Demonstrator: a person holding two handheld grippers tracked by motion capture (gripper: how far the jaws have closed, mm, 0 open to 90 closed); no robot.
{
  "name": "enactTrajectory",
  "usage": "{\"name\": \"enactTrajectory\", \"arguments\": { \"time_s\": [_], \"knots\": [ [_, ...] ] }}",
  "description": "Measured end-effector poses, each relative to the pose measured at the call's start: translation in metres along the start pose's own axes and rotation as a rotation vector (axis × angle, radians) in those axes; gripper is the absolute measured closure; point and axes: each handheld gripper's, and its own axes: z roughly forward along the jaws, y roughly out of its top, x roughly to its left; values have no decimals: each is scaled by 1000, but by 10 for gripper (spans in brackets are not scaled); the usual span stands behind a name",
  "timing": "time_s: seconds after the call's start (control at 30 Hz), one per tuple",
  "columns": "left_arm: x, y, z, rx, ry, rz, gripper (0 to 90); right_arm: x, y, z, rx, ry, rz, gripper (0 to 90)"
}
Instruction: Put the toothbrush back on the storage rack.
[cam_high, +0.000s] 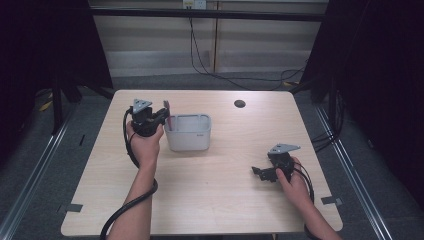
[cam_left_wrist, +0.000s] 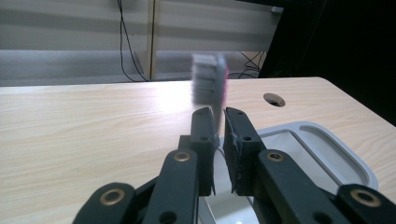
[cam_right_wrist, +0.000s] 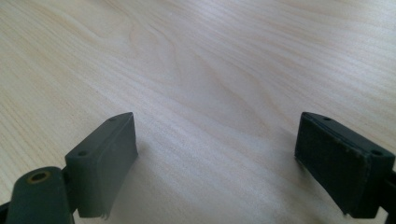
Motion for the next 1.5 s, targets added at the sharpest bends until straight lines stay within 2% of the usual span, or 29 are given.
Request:
{"name": "enactTrajectory", "arguments": {
  "time_s": [0.47, 0.7, 0.97, 1.27, 1.5],
  "knots": [
    [-1, -2, -4, 10, -5, 4, 826, 0, 0, 0, 0, 0, 0, 123],
    [2, 0, -12, 12, -1, 10, 772, 0, 0, 0, 0, 0, 0, 123],
    [7, -2, -19, 22, 7, 26, 658, 0, 0, 0, 0, 0, 0, 123],
    [11, -3, -23, 26, 12, 17, 468, 0, 0, 0, -1, 0, 0, 123],
    [11, -2, -28, 33, 2, 23, 387, 0, 0, 0, -4, 3, -3, 123]
  ]
}}
